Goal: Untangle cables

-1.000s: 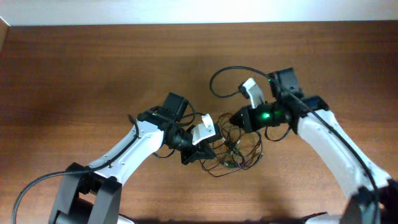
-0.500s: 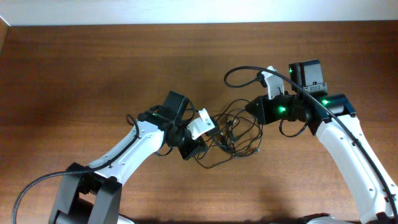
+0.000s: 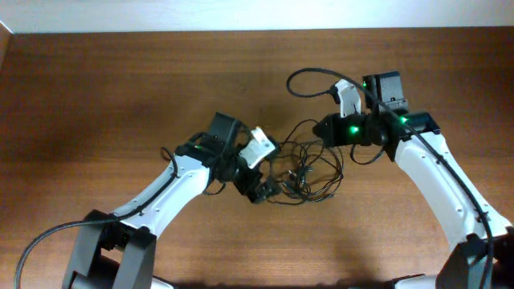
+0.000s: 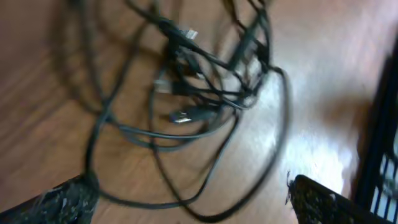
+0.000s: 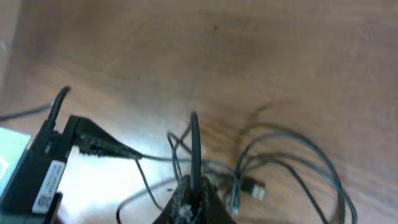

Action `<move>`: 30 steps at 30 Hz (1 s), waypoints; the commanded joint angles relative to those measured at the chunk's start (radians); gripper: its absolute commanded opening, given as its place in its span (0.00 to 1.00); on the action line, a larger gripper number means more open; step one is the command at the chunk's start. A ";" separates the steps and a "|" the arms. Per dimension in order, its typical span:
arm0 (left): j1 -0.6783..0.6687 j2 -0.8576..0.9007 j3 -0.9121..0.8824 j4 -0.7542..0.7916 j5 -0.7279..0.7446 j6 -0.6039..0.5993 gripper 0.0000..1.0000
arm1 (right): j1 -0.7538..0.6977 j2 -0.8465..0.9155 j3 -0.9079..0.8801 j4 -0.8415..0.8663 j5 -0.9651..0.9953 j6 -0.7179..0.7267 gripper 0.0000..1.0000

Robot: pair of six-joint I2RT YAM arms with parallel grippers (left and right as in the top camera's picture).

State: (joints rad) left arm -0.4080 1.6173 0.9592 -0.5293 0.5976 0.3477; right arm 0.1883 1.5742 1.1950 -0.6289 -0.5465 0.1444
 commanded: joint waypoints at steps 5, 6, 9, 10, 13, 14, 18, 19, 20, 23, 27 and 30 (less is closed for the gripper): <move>0.277 -0.015 -0.005 0.126 0.208 -0.449 0.99 | -0.029 0.045 0.019 0.188 -0.145 0.365 0.09; 0.312 -0.015 -0.005 0.127 0.226 -0.449 0.99 | -0.032 0.045 0.019 0.216 -0.135 0.363 0.09; 0.372 -0.015 -0.006 0.124 0.225 -0.449 0.99 | -0.032 0.070 0.019 0.242 0.047 0.153 0.04; 0.372 -0.015 -0.007 0.124 0.224 -0.448 0.99 | -0.032 0.083 0.019 0.250 0.071 0.095 0.04; 0.358 -0.015 -0.009 0.124 0.190 -0.448 0.99 | -0.032 0.143 0.019 0.251 0.095 0.029 0.06; 0.352 -0.015 -0.009 0.124 0.179 -0.448 0.99 | -0.032 0.166 0.019 0.235 0.095 0.045 0.20; 0.329 -0.015 -0.009 0.105 0.137 -0.448 0.99 | -0.029 0.286 0.019 0.107 -0.036 0.217 0.30; 0.329 -0.015 -0.009 0.103 0.135 -0.448 0.99 | -0.025 0.307 0.019 0.079 -0.090 0.216 0.30; 0.329 -0.015 -0.009 0.102 0.135 -0.448 0.99 | -0.018 0.322 0.019 0.052 -0.109 0.216 0.30; 0.329 -0.015 -0.010 0.099 0.114 -0.448 0.99 | 0.002 0.341 0.013 -0.006 -0.093 0.216 0.25; 0.329 -0.015 -0.010 0.090 0.111 -0.448 0.99 | 0.014 0.341 0.002 -0.012 -0.057 0.216 0.25; 0.329 -0.015 -0.010 0.091 0.111 -0.448 0.99 | 0.029 0.341 -0.004 -0.058 -0.064 0.216 0.26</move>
State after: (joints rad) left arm -0.0765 1.6176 0.9588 -0.4370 0.7170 -0.0956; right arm 0.1974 1.9068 1.2049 -0.6529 -0.6109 0.3630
